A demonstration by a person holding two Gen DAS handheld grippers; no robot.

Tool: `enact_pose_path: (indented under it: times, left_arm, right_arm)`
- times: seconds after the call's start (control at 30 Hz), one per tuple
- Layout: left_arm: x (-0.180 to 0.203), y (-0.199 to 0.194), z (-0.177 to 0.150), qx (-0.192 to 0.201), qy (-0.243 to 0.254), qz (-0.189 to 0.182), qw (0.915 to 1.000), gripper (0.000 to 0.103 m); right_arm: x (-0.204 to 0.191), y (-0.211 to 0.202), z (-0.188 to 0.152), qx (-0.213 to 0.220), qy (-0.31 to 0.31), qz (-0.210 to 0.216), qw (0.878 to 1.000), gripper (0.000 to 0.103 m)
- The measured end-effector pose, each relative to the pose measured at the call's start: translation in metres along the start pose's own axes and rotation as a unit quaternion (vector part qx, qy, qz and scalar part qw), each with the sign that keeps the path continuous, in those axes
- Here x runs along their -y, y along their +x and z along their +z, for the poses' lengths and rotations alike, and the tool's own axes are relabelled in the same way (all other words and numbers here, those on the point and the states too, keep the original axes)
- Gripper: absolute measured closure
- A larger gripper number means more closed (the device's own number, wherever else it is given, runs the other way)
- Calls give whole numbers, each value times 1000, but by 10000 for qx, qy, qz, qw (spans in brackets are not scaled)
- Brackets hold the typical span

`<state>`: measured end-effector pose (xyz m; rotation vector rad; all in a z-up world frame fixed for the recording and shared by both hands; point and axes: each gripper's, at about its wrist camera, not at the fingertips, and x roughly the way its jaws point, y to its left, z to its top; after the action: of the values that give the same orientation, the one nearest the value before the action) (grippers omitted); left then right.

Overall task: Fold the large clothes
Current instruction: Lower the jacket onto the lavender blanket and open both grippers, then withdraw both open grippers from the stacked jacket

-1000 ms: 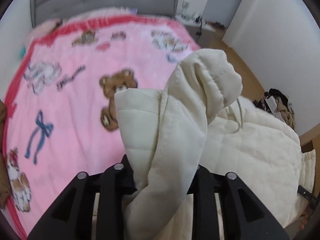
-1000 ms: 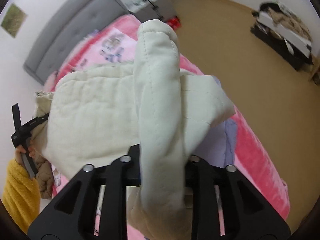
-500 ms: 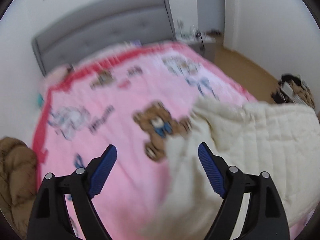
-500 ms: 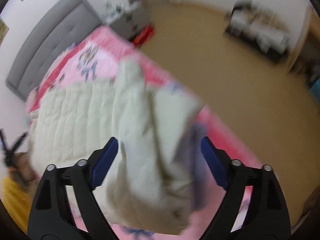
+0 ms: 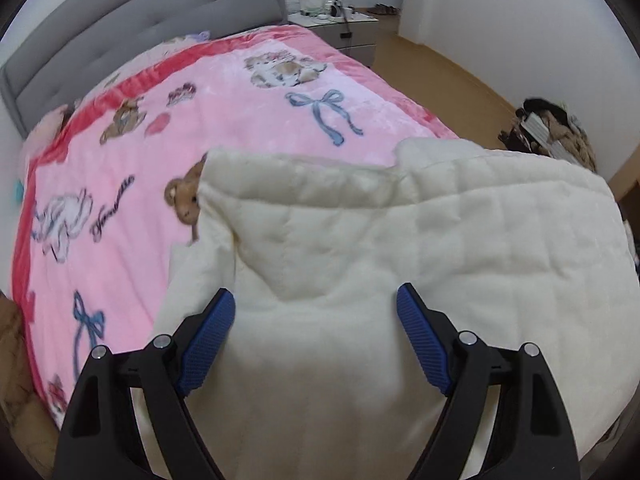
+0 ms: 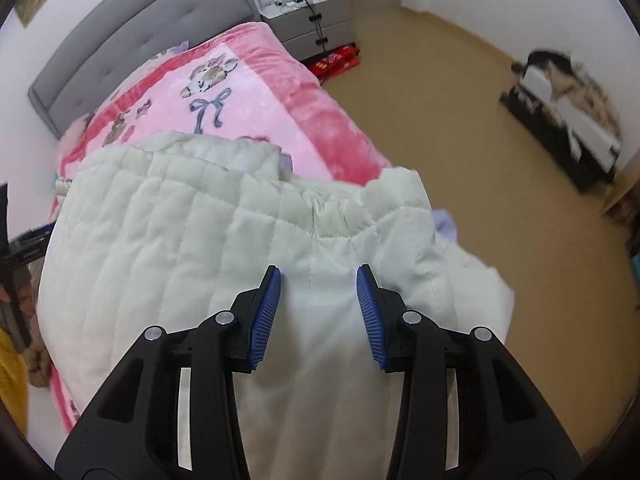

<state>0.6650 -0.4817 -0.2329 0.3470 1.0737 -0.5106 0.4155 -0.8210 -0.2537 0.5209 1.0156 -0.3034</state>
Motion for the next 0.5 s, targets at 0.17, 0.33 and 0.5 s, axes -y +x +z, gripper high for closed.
enact_pose_path:
  times: [0.17,0.33,0.5]
  left_arm:
    - [-3,9,-21,-5,-3,12,10000,21]
    - [-2,2,-28,246,-288,174,9991,21]
    - [5,-21,-35,453,-280,245,9983,21]
  right_arm:
    - [11,14,-28,42,332,498,9982,66]
    - [-4,15,-37,112,248,75,9996,65]
    - [-21,-1,-27,-48,332,-214,9992,44]
